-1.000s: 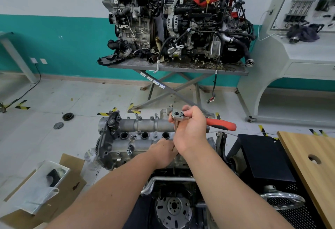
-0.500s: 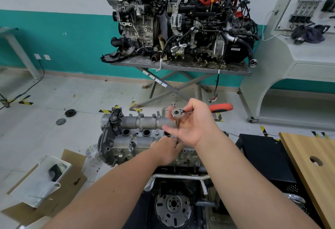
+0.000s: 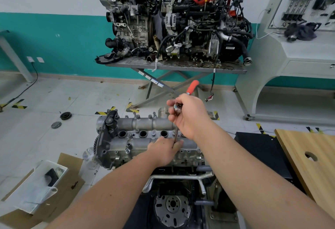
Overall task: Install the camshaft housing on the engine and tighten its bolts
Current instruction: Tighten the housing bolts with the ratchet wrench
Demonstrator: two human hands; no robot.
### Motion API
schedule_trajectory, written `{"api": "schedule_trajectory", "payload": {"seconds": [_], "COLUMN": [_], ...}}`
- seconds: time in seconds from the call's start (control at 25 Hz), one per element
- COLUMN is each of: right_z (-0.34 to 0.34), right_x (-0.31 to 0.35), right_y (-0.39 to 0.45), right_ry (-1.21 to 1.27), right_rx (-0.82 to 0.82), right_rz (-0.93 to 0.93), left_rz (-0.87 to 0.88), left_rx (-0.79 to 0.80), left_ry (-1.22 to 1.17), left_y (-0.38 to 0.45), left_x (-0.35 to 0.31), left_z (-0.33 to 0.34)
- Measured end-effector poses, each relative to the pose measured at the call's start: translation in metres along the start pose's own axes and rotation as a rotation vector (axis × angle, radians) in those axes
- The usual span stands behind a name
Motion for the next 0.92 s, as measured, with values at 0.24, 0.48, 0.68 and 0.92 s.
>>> {"api": "schedule_trajectory", "payload": {"seconds": [0.24,0.48,0.68,0.92], "right_z": [0.008,0.009,-0.007,0.008], "right_x": [0.0,-0.007,-0.011,0.02], "right_y": [-0.001,-0.004,0.001,-0.045], "right_ry": [-0.321,0.071,0.359,-1.011], "right_rx": [0.09,0.119,0.257,0.406], "right_rz": [-0.019,0.028,-0.053,-1.316], "left_rz": [0.023,0.068,0.094,0.136], "left_rx": [0.03,0.055,0.067,0.096], "left_ry": [-0.052,-0.099,-0.126,-0.24], "left_y": [-0.001,-0.002,0.0,0.003], "left_x": [0.003,0.001,0.002,0.004], "left_z": [0.0,-0.001,0.001,0.001]}}
Point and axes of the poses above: each hand's wrist, its own y-axis towards the middle knuckle, its own z-axis out of the palm, x = y × z, the point moved 8 cm from there along y, towards the middle knuckle, and after that the axes turned 14 degrees about y, right-handed, at the moved point
